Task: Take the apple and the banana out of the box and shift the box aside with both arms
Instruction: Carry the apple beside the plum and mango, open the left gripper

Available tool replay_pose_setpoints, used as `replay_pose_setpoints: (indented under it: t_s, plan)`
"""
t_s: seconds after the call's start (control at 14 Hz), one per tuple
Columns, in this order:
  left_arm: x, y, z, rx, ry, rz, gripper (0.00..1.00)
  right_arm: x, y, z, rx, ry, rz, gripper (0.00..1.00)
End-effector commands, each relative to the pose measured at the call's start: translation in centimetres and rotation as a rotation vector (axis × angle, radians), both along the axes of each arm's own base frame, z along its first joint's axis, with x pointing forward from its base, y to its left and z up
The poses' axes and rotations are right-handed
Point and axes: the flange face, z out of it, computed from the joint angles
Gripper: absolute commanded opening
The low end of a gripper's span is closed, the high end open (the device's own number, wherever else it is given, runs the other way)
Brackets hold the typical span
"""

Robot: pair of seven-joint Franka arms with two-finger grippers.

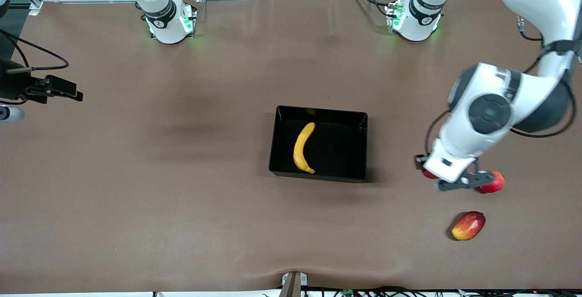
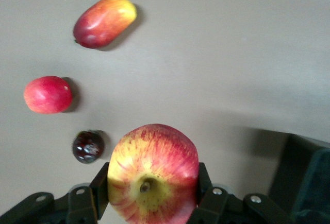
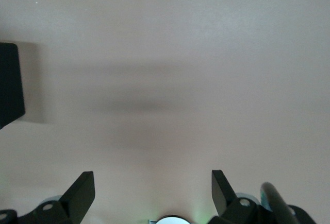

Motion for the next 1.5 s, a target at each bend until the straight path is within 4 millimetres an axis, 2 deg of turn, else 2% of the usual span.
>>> replay_pose_setpoints:
  t_s: [0.0, 0.14, 0.29, 0.43, 0.57, 0.64, 0.93, 1.0, 1.07, 1.14, 1.29, 1.43]
  plan:
    - [1.1, 3.3, -2.8, -0.015, 0.010, -0.035, 0.00, -0.1, 0.6, -0.3, 0.022, 0.005, -0.046, 1.00]
    - [2.3, 7.3, -5.7, -0.003, -0.011, -0.017, 0.00, 0.0, 1.1, -0.6, 0.021, 0.008, -0.041, 1.00]
    - [3.4, 10.4, -9.3, -0.001, -0.036, -0.029, 0.00, 0.2, 2.4, -0.5, 0.014, 0.003, -0.058, 1.00]
    - [3.9, 13.2, -13.2, -0.037, -0.027, -0.022, 0.00, 0.8, 3.6, -0.9, 0.004, -0.002, -0.096, 1.00]
    - [4.4, 15.1, -15.2, -0.079, -0.068, 0.000, 0.00, 0.8, 3.9, -1.1, 0.003, 0.001, -0.092, 1.00]
    - [4.3, 15.6, -16.1, -0.089, -0.065, 0.010, 0.00, 0.8, 4.0, -1.2, 0.003, 0.004, -0.090, 1.00]
    - [4.4, 16.3, -16.8, -0.120, -0.075, 0.040, 0.00, 0.8, 5.5, -1.2, 0.001, 0.009, -0.108, 1.00]
    - [4.3, 16.3, -17.0, -0.126, -0.071, 0.049, 0.04, 0.8, 6.6, -1.2, -0.002, 0.011, -0.106, 1.00]
    - [4.3, 16.2, -17.5, -0.136, -0.064, 0.056, 0.18, 0.7, 7.4, -1.2, -0.004, 0.009, -0.112, 1.00]
    - [4.3, 16.1, -17.6, -0.147, -0.060, 0.064, 0.25, 0.7, 8.3, -1.1, -0.006, 0.005, -0.118, 1.00]
    - [4.2, 15.7, -18.2, -0.169, -0.048, 0.079, 0.23, 0.7, 9.7, -1.1, -0.011, 0.004, -0.128, 1.00]
    - [4.1, 15.6, -18.6, -0.174, -0.048, 0.078, 0.23, 0.7, 10.2, -1.1, -0.009, 0.006, -0.136, 1.00]
